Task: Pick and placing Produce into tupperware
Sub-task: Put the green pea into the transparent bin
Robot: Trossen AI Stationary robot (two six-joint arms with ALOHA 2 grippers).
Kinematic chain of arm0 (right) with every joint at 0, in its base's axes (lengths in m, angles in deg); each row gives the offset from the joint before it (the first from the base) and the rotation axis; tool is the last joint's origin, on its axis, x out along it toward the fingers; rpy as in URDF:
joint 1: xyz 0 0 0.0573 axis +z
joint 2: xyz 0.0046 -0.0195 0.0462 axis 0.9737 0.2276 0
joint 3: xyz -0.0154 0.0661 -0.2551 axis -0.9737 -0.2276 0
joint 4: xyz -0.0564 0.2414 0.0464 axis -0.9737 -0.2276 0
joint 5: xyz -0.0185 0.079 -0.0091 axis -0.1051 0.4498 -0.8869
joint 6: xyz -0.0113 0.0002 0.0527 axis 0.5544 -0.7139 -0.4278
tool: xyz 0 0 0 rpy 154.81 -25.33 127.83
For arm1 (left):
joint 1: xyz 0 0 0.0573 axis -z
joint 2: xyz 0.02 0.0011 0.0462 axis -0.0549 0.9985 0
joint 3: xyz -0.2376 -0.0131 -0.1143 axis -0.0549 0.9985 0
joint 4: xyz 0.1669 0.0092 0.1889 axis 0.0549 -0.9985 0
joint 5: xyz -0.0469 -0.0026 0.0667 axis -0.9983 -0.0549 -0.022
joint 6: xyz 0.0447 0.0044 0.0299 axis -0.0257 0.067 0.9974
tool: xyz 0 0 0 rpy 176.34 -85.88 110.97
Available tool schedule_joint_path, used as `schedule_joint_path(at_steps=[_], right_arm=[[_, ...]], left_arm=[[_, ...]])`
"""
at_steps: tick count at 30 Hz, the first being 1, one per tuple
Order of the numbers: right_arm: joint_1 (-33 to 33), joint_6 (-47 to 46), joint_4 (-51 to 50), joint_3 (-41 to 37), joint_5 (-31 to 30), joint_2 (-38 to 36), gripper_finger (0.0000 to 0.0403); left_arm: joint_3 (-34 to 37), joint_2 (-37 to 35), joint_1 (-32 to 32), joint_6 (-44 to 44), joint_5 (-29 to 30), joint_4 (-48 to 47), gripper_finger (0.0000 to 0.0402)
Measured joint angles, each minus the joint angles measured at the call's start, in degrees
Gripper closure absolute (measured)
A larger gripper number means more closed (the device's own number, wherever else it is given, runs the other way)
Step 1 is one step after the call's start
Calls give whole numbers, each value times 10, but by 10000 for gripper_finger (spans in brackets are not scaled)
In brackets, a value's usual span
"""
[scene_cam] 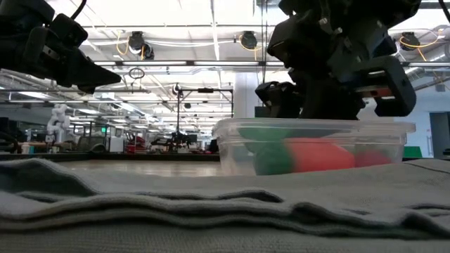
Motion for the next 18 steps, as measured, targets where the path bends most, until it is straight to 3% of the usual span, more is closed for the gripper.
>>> schedule_joint_path(at_steps=[18], right_arm=[[6,-10,-21,0,-11,0,263]], left_arm=[[0,0,0,4,0,-2,378]])
